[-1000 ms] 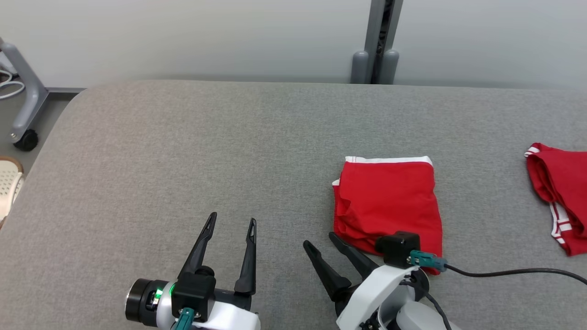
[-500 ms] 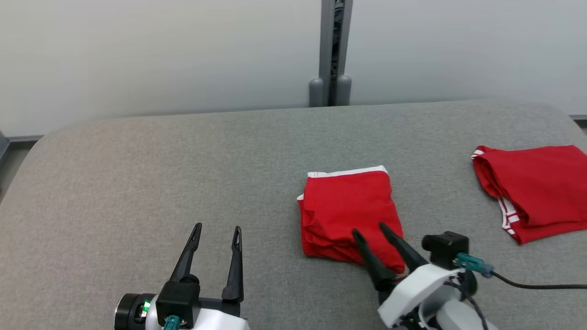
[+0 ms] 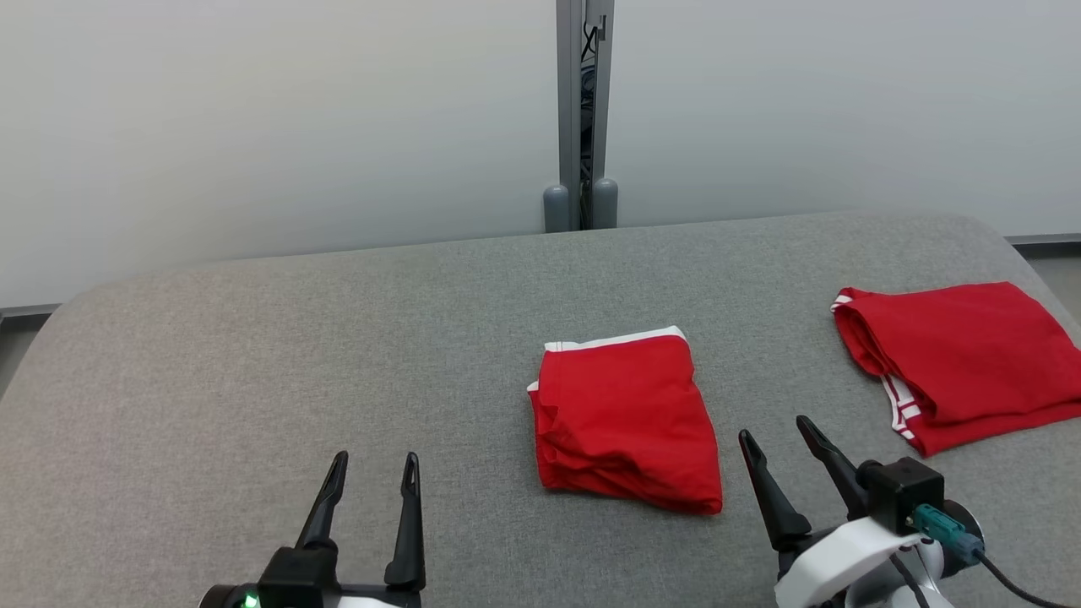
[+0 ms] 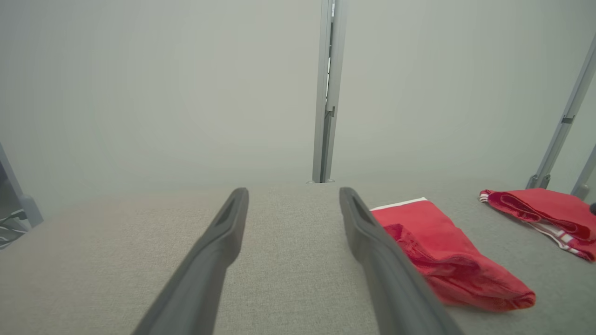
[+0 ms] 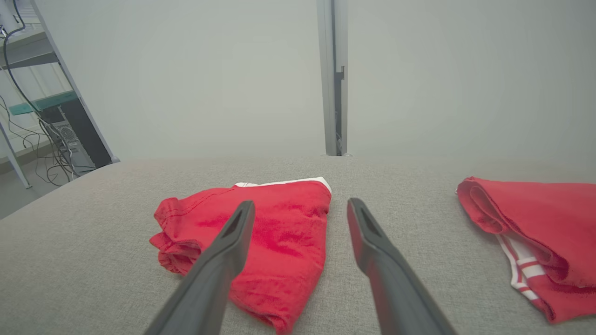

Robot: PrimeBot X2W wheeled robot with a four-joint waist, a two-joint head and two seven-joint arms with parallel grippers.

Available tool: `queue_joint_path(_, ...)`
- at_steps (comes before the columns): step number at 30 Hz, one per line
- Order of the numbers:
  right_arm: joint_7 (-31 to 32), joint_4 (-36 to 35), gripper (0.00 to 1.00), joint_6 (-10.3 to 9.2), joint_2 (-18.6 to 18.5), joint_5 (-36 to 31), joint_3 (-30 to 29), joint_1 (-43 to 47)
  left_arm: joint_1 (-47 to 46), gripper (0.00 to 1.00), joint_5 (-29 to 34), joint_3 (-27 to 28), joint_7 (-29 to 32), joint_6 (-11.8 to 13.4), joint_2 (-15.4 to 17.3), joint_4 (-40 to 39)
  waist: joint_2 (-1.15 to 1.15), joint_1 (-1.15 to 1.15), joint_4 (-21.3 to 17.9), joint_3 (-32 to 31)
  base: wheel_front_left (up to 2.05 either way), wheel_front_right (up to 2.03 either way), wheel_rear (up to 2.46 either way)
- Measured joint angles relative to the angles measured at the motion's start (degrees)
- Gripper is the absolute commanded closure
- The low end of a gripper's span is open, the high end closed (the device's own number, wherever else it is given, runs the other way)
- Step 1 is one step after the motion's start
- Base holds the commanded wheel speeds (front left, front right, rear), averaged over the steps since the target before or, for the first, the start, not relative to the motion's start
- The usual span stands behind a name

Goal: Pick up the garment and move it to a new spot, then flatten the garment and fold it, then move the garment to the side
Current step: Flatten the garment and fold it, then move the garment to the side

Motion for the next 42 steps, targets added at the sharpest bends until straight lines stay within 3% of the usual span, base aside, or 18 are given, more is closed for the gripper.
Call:
queue_joint_path(8, -0.1, -8.2, 0.0, 0.0, 2.0, -6.7, -6.7, 6.8, 3.2, 0.0, -0.2, 2.1, 0.0, -1.1, 0.0, 0.1, 0.0, 0.0, 0.6, -1.3, 0.0, 0.0, 0.0)
queue_joint_path(17, -0.1, -14.2, 0.0, 0.0, 3.3, -7.4, -9.8, 11.9, 5.9, 0.0, 5.1, 3.3, 0.0, -2.1, 0.4, -1.6, 0.0, 0.0, 1.0, -1.9, 0.0, 0.0, 0.0)
queue_joint_path(42, -0.1, -15.0, 0.0, 0.0, 3.9, -6.6, -8.7, 13.5, 6.5, 0.0, 6.7, 2.8, 0.0, -3.0, 0.1, -0.2, 0.0, 0.0, 1.1, -2.2, 0.0, 0.0, 0.0)
